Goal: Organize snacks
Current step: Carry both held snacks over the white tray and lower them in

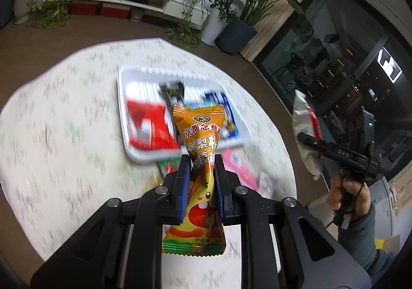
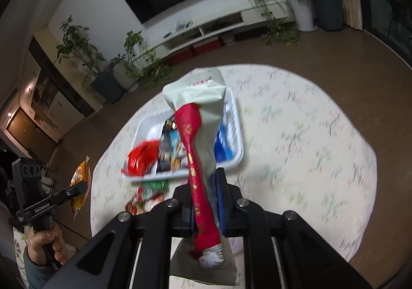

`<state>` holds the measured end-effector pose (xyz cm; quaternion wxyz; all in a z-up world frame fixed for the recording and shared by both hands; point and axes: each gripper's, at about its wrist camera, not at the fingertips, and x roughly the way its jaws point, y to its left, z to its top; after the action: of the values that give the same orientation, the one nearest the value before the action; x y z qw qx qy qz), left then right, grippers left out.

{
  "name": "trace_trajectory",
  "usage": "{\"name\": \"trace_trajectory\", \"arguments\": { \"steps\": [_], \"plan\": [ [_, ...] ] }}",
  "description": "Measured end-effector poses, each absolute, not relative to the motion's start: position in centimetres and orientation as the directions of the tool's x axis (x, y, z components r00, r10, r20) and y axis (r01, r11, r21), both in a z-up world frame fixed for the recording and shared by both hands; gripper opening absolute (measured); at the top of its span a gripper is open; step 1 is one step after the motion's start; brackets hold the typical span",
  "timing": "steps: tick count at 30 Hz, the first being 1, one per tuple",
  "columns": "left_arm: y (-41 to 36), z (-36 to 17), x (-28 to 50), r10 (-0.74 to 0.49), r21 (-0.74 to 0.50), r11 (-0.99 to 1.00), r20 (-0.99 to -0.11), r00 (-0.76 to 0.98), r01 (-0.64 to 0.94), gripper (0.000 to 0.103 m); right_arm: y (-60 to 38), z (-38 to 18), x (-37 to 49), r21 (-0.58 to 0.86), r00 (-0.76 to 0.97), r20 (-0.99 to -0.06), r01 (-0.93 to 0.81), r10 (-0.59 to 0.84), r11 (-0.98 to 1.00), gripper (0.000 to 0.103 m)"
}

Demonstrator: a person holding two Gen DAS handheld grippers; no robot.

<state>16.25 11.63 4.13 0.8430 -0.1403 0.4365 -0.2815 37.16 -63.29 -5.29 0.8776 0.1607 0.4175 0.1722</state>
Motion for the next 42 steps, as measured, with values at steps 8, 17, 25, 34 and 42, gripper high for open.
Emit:
{"name": "trace_trajectory", "arguments": {
  "steps": [8,17,25,34,42],
  "plan": [
    [9.6,6.0,24.0,-0.562,-0.454,0.827,-0.665,0.491,0.332,0.016,-61.8,-4.0,43.4,0.449,0.587,-0.656,-0.203,0.475,0.870,0.014],
    [6.9,1.6,30.9,-0.525,-0.463,0.850,-0.711,0.467,0.249,0.016,-55.5,-6.3,48.8,0.376,0.516,-0.722,-0.266,0.461,0.888,0.014],
    [5.8,-4.0,34.1,-0.466,-0.433,0.883,-0.765,0.444,0.182,0.016,-52.6,-10.6,52.0,0.304,0.448,-0.807,-0.243,0.384,0.921,0.014],
    [4.8,-6.9,35.7,-0.469,-0.446,0.880,-0.769,0.435,0.161,0.019,-50.7,-13.0,53.2,0.286,0.413,-0.832,-0.253,0.370,0.924,0.014],
    [4.1,-8.4,36.6,-0.461,-0.445,0.883,-0.770,0.441,0.146,0.021,-49.9,-15.1,53.3,0.267,0.420,-0.838,-0.240,0.348,0.933,0.017]
  ]
}}
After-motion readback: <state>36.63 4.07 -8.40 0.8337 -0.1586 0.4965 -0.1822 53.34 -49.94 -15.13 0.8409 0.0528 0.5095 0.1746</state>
